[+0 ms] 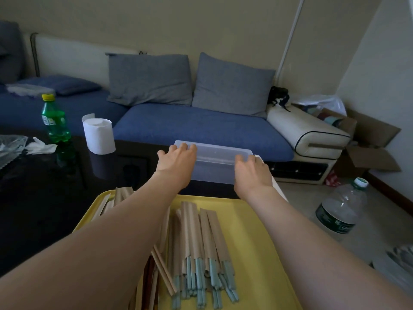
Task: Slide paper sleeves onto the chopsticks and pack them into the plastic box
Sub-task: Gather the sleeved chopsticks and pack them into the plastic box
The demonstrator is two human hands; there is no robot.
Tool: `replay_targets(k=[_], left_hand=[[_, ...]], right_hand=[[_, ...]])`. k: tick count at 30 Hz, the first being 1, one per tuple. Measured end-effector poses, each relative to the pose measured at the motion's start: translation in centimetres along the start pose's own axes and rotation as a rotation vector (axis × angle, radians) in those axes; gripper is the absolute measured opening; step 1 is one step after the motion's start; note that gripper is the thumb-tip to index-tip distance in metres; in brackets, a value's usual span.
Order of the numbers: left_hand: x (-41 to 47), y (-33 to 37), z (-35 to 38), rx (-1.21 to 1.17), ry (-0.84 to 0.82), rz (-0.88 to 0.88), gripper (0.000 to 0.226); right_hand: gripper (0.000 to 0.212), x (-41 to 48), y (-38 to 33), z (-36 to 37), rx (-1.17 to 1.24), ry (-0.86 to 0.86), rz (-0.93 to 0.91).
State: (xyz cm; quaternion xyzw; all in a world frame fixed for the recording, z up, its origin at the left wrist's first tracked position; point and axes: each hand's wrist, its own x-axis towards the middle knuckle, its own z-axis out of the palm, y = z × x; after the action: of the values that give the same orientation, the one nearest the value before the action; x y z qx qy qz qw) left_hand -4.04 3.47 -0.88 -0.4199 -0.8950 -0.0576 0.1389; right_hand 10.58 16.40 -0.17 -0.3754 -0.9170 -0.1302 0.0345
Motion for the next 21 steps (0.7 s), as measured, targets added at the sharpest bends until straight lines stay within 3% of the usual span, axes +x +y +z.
replay_targets(k=[3,7,15,18,21], left_hand=[[0.7,-0.2,0.8,-0.007,0.05,-0.008,0.066],[0.9,-0.4,1.2,-0.042,0.049,-0.005,0.062],[-0.7,-1.1,-0.1,0.003,0.08,0.005,0.042],[-1.5,-1.8,-0.1,-0.172,0.08,-0.033,0.047],[-2.1,-2.3,-0.5,-0.412,0.095,-0.146,0.067]], right_hand=[[0.068,1.5,0.0,0.8,-0.025,-0.034,0.007],[0.06,2.0,0.1,0.4,0.024,0.051,-0.077],[0.057,-0.1,-1.1,-1.5,-0.163,0.103,-0.211],[0.055,-0.6,-1.3,-2.2,-0.146,0.08,-0.233],[0.045,-1.1,-0.9,-2.8,-0.072,0.061,-0.244]])
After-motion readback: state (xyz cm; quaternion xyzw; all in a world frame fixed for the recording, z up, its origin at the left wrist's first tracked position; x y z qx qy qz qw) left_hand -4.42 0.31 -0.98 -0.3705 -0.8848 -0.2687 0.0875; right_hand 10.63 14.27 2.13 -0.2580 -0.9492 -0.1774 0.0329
